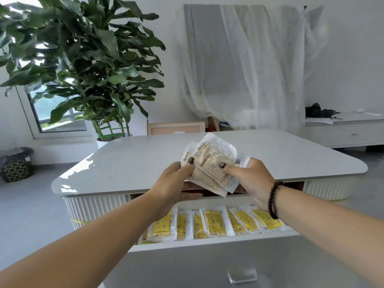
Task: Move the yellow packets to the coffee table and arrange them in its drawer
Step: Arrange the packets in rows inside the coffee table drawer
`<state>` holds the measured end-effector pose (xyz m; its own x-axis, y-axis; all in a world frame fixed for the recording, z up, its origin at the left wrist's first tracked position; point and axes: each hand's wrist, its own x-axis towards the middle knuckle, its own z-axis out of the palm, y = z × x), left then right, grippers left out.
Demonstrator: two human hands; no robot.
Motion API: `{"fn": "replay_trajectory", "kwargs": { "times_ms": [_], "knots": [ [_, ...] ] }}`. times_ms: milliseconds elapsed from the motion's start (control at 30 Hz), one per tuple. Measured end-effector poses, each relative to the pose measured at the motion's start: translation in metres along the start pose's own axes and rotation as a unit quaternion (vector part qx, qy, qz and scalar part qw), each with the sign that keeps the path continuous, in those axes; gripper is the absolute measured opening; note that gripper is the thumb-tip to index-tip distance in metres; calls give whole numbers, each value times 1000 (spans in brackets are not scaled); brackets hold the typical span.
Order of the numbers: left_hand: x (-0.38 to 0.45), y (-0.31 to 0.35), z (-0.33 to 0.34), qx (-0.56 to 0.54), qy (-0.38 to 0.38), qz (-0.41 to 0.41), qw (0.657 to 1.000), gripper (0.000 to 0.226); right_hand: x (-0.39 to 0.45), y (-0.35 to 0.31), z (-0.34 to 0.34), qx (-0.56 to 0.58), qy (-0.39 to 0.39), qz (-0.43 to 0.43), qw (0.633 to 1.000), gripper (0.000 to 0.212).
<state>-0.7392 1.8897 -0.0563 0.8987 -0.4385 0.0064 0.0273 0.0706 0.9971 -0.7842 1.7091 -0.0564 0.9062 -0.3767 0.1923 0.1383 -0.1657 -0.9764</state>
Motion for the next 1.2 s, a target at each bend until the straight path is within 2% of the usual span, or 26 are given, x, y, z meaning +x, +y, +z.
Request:
{"fn": "replay_trajectory", "kwargs": {
  "times_ms": [133,200,233,300,367,400,467,500,567,600,667,700,767,867,967,1067,1200],
  "knots": [
    [-6,0,0,99,-39,-23,994,37,-8,0,5,-75,14,-41,996,31],
    [-7,-1,-1,117,-52,-57,990,50,-9,1,6,-120,35,-84,989,27],
    [-6,0,-1,98,-54,-80,990,56,-9,1,6,-144,49,-120,981,24],
    [-4,-1,-1,-10,-46,-129,990,70,-10,0,6,-191,71,-219,954,19],
    [-4,1,0,-132,-42,-161,977,89,-10,2,6,-234,62,-346,906,14],
    [-4,4,2,-157,-61,-163,972,92,-9,5,6,-265,44,-411,871,11],
    [-5,6,6,-164,-115,-150,968,84,-8,10,7,-326,8,-501,802,9],
    [-4,5,8,-160,-115,-136,971,72,-8,12,8,-344,-3,-525,778,10],
    [-2,2,9,-106,-60,-97,988,38,-9,13,13,-359,-20,-542,760,12],
    [1,-1,8,-65,-23,-82,994,30,-10,12,15,-360,-34,-539,761,11],
    [5,-5,3,-11,24,-76,997,31,-11,13,19,-362,-80,-509,777,16],
    [6,-5,0,5,38,-80,996,32,-12,12,20,-364,-109,-475,794,25],
    [7,-4,-6,23,57,-87,994,30,-16,7,20,-361,-159,-387,833,55],
    [5,0,-13,10,49,-96,994,26,-19,0,15,-358,-186,-228,886,101],
    [2,0,-17,-1,23,-105,994,28,-14,4,13,-331,-219,-106,912,113],
    [-1,-1,-15,16,-10,-114,993,22,-13,9,16,-210,-234,-54,948,107],
    [-3,-2,-11,10,-22,-117,993,18,-14,6,21,-126,-121,-26,984,50]
  ]
}}
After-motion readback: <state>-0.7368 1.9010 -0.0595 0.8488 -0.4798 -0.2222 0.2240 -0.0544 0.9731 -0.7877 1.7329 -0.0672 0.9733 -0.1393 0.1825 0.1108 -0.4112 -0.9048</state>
